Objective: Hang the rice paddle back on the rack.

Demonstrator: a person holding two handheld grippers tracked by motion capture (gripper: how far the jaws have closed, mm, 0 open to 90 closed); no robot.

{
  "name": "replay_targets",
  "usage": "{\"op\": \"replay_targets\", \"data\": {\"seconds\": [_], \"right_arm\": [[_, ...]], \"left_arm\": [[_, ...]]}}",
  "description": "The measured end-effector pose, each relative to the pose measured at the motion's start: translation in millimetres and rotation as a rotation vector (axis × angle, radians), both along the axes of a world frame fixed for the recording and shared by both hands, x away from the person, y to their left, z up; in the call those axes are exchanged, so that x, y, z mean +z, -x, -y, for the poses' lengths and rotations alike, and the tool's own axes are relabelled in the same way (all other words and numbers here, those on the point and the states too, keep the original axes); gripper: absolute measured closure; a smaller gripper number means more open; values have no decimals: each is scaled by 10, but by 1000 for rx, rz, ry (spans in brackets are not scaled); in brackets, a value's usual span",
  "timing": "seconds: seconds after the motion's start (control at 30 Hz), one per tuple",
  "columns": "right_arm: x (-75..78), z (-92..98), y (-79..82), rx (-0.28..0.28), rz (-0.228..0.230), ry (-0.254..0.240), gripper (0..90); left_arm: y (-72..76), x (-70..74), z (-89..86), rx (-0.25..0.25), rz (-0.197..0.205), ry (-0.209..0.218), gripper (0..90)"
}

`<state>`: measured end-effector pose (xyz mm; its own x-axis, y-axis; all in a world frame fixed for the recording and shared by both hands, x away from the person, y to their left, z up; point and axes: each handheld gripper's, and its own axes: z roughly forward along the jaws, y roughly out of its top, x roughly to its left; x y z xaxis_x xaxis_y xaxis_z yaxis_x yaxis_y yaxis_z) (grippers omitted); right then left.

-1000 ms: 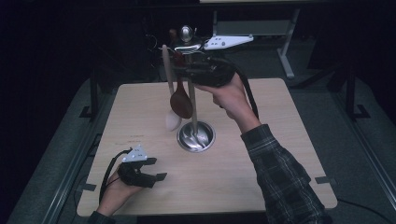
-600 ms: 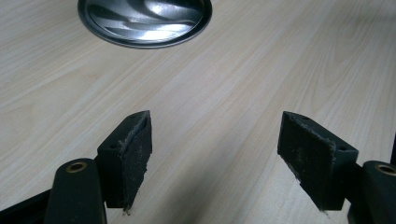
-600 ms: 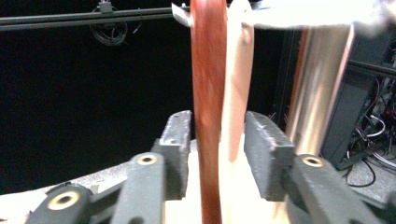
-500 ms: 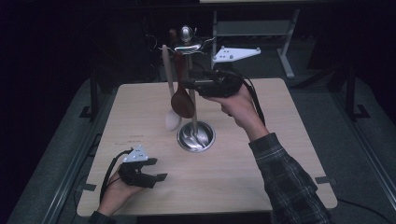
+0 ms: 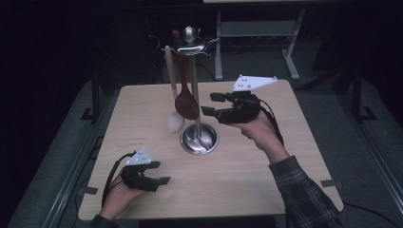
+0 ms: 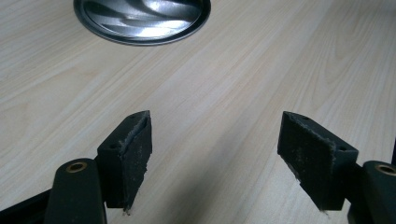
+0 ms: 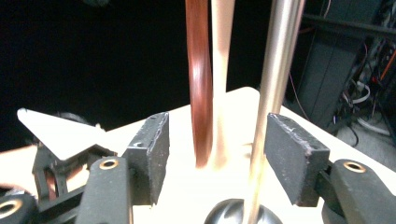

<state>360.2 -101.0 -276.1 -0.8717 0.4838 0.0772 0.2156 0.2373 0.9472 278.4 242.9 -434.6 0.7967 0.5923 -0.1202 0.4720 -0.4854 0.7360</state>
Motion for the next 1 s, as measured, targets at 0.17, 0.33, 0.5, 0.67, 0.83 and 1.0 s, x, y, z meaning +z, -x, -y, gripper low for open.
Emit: {"op": "replay_targets", "data": {"seconds": [0.17,0.33,0.5,0.67,0.83,1.0], "right_arm": [[-244,105,54,3,-26,37,382],[-474,197,139,6,-57,64,357],[-707,305,228,-6,-78,97,329],[-887,423,308,-29,-92,104,302],[-1054,546,404,-63,-110,110,267],[-1248,689,507,-100,-130,131,243]], "left_arm": [[-1,-5,1,-3,3,-8,261],[1,-13,7,-7,-1,-7,261],[-4,-19,5,-13,-3,-22,261],[-7,-35,7,-14,-5,-22,261],[-16,-57,-4,-15,-12,-29,261],[-26,-75,-11,-23,-14,-49,261]]}}
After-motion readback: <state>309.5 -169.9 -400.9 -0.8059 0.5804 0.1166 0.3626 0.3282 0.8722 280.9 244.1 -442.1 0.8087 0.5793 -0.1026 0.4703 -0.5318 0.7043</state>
